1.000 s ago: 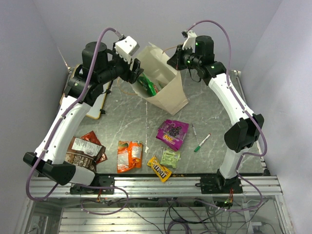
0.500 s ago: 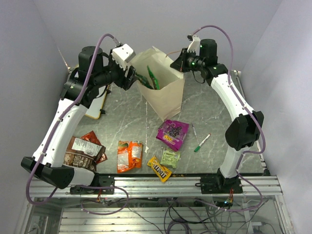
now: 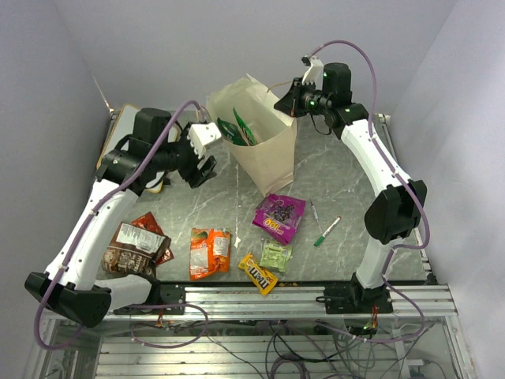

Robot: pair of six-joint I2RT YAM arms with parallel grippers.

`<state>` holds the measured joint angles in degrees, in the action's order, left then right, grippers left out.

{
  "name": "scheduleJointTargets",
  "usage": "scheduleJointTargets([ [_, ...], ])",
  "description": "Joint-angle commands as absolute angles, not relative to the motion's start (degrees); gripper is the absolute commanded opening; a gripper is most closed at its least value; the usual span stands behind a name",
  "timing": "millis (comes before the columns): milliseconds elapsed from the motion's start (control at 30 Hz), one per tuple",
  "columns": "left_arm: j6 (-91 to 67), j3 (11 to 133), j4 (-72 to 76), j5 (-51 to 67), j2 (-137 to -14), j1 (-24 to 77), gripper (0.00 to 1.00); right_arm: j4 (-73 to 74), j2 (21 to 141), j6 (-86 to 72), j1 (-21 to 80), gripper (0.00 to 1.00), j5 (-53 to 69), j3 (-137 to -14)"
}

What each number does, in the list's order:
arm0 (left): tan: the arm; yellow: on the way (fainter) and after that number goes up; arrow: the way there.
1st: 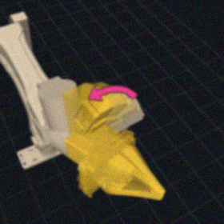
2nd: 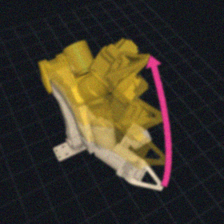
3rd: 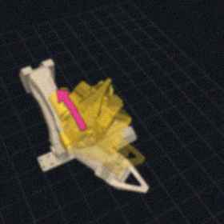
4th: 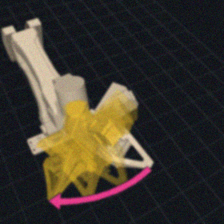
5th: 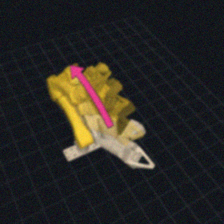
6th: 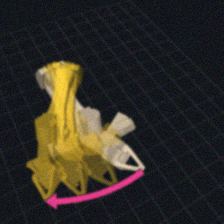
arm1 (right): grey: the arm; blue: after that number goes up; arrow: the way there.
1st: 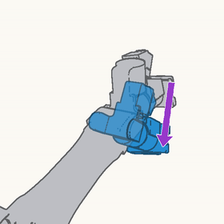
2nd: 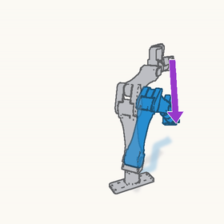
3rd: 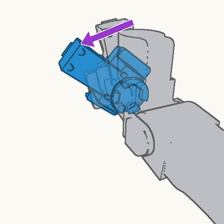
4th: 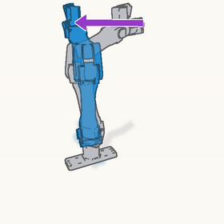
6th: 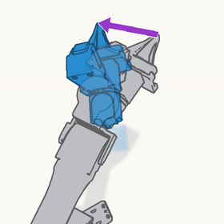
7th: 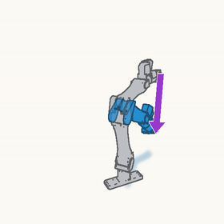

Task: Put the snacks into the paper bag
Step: Pick up the snack from the center of the board.

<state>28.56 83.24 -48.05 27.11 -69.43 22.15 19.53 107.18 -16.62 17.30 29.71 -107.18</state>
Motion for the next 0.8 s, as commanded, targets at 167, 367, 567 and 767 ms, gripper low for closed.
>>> scheduleJointTargets([
  [167, 30.9, 73.3, -52.7, 9.0, -66.0, 20.1, 0.78, 15.8, 103.6, -15.9, 17.8, 0.00, 30.9, -105.1],
  [367, 27.8, 67.0, -56.4, -3.6, -65.1, 14.0, 0.75, 16.0, 103.4, -15.8, 17.7, 0.00, 30.7, -104.8],
  [567, 32.7, 59.6, -57.4, -5.8, -62.0, 2.9, 0.77, 15.9, 103.7, -17.0, 17.7, 0.00, 31.7, -105.0],
  [767, 41.3, 54.5, -60.0, -0.5, -63.5, -9.0, 0.79, 15.6, 103.4, -17.8, 17.7, 0.00, 32.2, -104.2],
])
